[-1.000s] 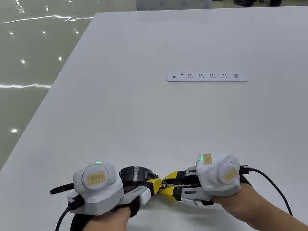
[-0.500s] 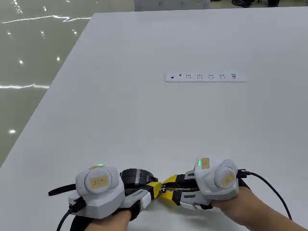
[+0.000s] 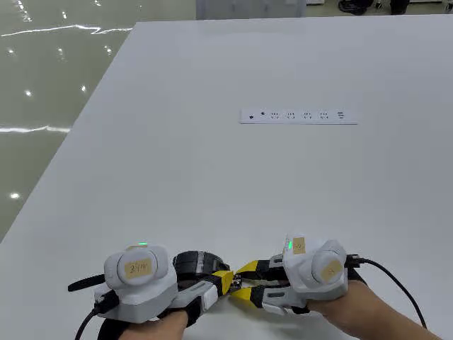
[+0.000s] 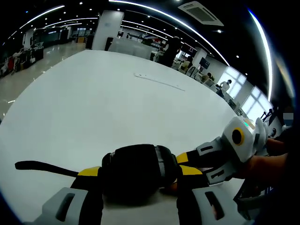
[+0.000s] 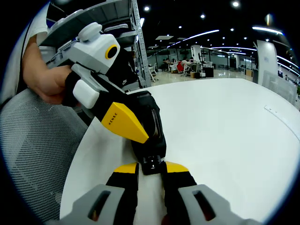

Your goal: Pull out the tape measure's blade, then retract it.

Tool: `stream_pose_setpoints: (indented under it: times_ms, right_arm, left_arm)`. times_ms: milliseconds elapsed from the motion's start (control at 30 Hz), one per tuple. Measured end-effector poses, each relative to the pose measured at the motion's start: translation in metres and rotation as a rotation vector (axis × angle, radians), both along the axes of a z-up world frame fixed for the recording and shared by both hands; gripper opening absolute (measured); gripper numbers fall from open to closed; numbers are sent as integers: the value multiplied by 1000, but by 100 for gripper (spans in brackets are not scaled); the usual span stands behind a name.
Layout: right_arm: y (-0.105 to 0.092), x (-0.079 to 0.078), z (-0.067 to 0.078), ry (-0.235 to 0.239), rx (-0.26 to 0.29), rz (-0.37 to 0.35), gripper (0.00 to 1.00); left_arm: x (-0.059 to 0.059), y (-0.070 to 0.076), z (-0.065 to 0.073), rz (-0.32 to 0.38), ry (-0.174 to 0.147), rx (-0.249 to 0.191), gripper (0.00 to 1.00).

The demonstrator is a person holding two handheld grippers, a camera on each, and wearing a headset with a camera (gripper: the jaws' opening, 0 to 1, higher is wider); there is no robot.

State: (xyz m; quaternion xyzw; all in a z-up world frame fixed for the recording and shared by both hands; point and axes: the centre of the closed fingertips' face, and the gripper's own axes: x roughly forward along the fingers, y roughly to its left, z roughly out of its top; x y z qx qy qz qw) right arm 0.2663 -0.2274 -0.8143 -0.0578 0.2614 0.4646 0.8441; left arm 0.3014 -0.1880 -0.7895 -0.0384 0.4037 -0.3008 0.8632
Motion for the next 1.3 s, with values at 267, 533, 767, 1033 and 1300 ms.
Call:
stream_pose_setpoints:
  times_ms: [267,533,767,1033,1300]
  right_arm:
    - [2,-5,2,22,11,-11,31]
    - [-3,-10,14,23,21,-31,35]
    - [-9,-14,23,15,6,-43,38]
    - [-19,-16,33,42,39,-104,47]
    - [-34,-23,39,45,21,-144,52]
  left_arm:
    - [-2,4,3,-48,-6,18,60]
    - [-2,8,11,-98,-8,28,59]
    - [2,12,19,-123,-18,23,59]
    - [0,14,21,-176,-28,29,60]
    - [-6,21,23,-244,-21,23,61]
